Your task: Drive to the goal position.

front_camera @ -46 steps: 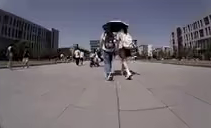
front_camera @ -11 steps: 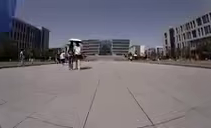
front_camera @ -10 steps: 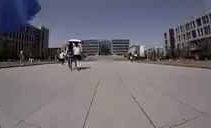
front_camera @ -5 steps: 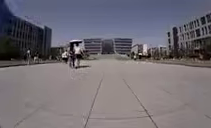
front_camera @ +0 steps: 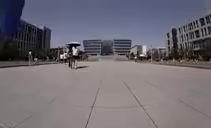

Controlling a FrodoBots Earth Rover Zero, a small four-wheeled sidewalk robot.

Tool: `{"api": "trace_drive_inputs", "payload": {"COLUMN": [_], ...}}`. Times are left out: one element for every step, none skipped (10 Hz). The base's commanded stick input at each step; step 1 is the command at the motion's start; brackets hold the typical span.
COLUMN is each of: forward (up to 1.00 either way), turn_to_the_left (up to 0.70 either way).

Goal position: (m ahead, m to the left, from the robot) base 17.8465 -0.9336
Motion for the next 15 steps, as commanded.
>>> {"api": "trace_drive_inputs", "payload": {"forward": [1.0, 1.0, 1.0, 1.0, 1.0, 1.0, 1.0, 1.0, 1.0, 1.0, 1.0, 1.0, 1.0, 1.0, 1.0], "turn_to_the_left": [0.0, 0.0, 0.0, 0.0, 0.0, 0.0, 0.0, 0.0, 0.0, 0.0, 0.0, 0.0, 0.0, 0.0, 0.0]}}
